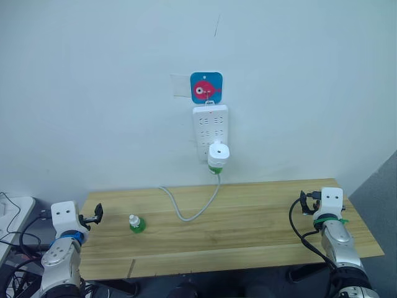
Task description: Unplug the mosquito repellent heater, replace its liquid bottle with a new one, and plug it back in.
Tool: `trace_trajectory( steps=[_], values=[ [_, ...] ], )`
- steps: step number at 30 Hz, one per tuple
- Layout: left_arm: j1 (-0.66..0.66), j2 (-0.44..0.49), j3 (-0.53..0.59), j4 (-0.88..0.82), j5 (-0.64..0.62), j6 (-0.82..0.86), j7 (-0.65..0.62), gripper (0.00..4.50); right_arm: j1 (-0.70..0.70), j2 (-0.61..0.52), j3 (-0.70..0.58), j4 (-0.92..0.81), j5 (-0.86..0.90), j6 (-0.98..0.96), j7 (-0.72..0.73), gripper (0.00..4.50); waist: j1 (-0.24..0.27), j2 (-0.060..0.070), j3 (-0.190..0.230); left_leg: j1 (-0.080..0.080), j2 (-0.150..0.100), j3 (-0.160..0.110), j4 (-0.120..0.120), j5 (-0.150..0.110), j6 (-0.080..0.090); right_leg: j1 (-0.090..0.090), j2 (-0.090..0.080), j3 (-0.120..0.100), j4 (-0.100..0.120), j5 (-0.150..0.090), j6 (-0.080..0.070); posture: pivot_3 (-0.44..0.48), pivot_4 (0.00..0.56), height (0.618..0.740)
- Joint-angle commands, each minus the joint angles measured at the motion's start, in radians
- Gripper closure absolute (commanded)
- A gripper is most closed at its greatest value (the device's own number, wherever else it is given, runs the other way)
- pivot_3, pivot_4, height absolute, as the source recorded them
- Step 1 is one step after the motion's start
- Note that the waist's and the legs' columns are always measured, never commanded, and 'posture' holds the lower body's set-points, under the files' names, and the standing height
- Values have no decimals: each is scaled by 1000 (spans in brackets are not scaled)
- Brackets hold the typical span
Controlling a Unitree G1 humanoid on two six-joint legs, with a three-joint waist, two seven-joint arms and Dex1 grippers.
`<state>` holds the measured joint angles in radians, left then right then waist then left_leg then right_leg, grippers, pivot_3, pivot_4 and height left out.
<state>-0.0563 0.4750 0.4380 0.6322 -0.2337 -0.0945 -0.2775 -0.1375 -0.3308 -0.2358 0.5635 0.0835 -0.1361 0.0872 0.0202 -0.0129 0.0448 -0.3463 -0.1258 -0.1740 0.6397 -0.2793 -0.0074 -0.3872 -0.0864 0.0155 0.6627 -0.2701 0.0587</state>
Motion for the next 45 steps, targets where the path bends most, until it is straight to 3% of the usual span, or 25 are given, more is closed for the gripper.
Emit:
trace_trajectory(
  steps=[1, 9, 15, 25, 32, 39, 44, 45],
  values=[
    [-13, 16, 12, -26, -20, 12, -13, 0, -11, -7, -15, -42, 9, -20, 3, 37, 0, 0, 0, 0, 0, 0, 0, 0, 0, 0, 0, 0, 0, 0, 0, 10, 35, 740],
    [-3, 30, 15, 0, -18, -31, -42, 0, 5, -7, -7, -76, 13, -13, 38, 37, 2, -1, -1, 0, 0, 0, 0, 0, 0, 0, 0, 0, 0, 0, 0, 10, 16, 740],
    [-17, 39, 21, 30, -27, -39, -62, 0, 50, 10, 4, -149, 5, 5, 40, 37, -7, -1, -1, 0, 0, 0, 0, 0, 0, 0, 0, 0, 0, 0, 0, -80, 16, 740],
    [-55, 69, 25, 69, -61, -38, -140, 0, 104, 27, 3, -267, -1, 60, 19, 37, -43, 0, -1, 0, 1, 0, 1, 0, 0, 0, 0, 0, 0, 0, 1, -103, 33, 740],
    [-12, 120, 25, -128, -159, 77, -309, 0, 148, 27, 33, -541, 91, 224, 113, 37, -56, 2, 5, -1, 1, 0, 1, 0, 0, 0, 0, 0, 0, 0, 0, -94, 73, 740],
    [62, 184, -34, -441, -231, 241, -486, 0, 221, -26, 175, -834, 154, 325, 324, 37, -52, 8, 48, -1, 3, 0, 0, 0, 0, 0, 0, -1, 0, -2, 4, -86, 123, 740],
    [7, 217, -117, -612, -275, 360, -572, 0, 197, -37, 255, -974, 227, 421, 402, 37, -49, 7, 79, -3, 5, 1, 0, 0, 0, -1, 0, -3, -1, -2, 4, -91, 142, 740],
    [-18, 213, -132, -642, -290, 382, -579, 178, 181, -35, 261, -998, 238, 445, 400, 6, -49, 6, 87, -4, 5, 1, 1, 0, 0, -1, 0, -3, -2, -2, 4, -91, 151, 740]
  ],
)
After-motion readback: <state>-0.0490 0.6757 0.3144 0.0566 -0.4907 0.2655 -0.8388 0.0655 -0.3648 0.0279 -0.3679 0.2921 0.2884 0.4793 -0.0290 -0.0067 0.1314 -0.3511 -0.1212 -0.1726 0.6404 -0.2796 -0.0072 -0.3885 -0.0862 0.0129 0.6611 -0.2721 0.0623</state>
